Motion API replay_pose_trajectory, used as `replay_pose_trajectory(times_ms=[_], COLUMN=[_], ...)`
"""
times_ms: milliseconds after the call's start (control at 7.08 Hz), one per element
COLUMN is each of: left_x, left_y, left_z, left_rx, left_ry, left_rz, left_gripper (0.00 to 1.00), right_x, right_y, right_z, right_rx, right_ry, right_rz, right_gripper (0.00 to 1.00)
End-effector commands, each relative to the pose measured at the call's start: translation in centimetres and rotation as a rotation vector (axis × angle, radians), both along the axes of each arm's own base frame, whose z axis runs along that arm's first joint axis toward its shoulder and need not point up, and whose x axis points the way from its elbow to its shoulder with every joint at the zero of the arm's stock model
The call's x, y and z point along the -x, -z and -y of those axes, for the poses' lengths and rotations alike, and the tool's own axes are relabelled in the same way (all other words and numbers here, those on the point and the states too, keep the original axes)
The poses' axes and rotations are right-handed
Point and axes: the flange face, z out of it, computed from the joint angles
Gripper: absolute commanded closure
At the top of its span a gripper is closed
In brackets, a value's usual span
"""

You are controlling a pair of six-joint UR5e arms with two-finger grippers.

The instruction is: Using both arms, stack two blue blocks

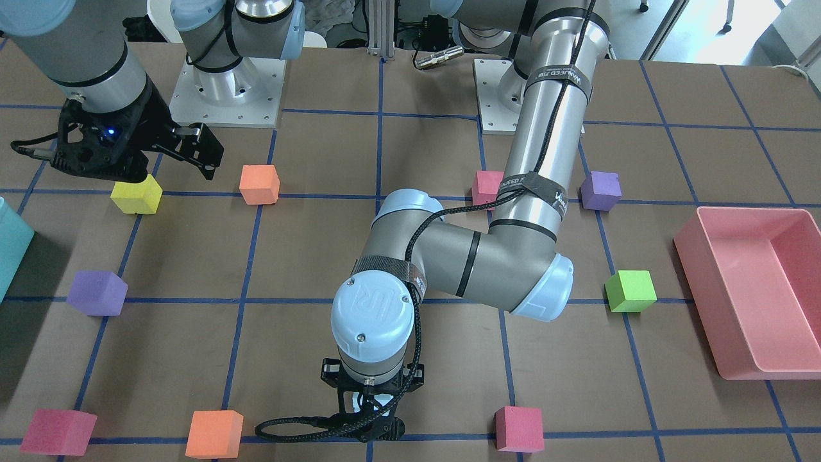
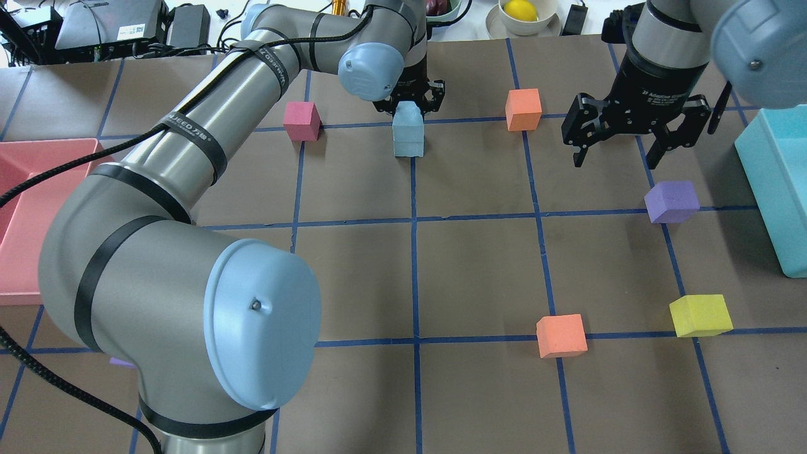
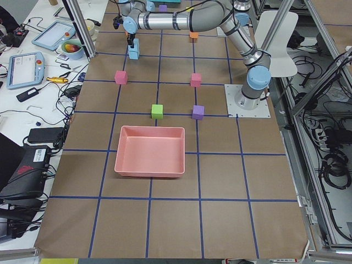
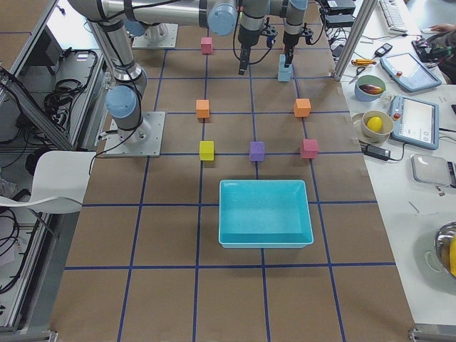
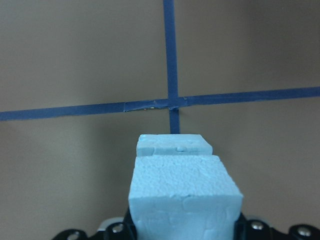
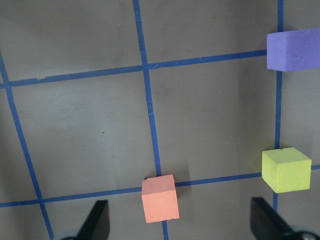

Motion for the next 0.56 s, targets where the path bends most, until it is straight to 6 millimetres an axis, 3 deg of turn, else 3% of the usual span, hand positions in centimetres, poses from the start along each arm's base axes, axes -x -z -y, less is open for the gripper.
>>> replay_pose_trajectory(times_ms=[0, 282, 424], left_x=[0.02, 0.04, 0.03], left_y=[0.61, 0.63, 0.87], left_z=[-0.06, -0.03, -0.11], left_rx=[-0.007, -0.004, -0.006], left_ry=[0.001, 0.0, -0.002], left_rz=[0.006, 0.003, 0.002], left_gripper=[0.52, 0.52, 0.01], right_x=[-0.05, -0.15, -0.19], right_y=[-1.29, -1.96, -2.24], right_z=[-0.33, -0.56, -0.83], right_rx=[0.032, 0.047, 0.052], right_ry=[-0.012, 0.002, 0.002], right_rz=[-0.004, 0.003, 0.006], right_gripper=[0.0, 0.0, 0.0])
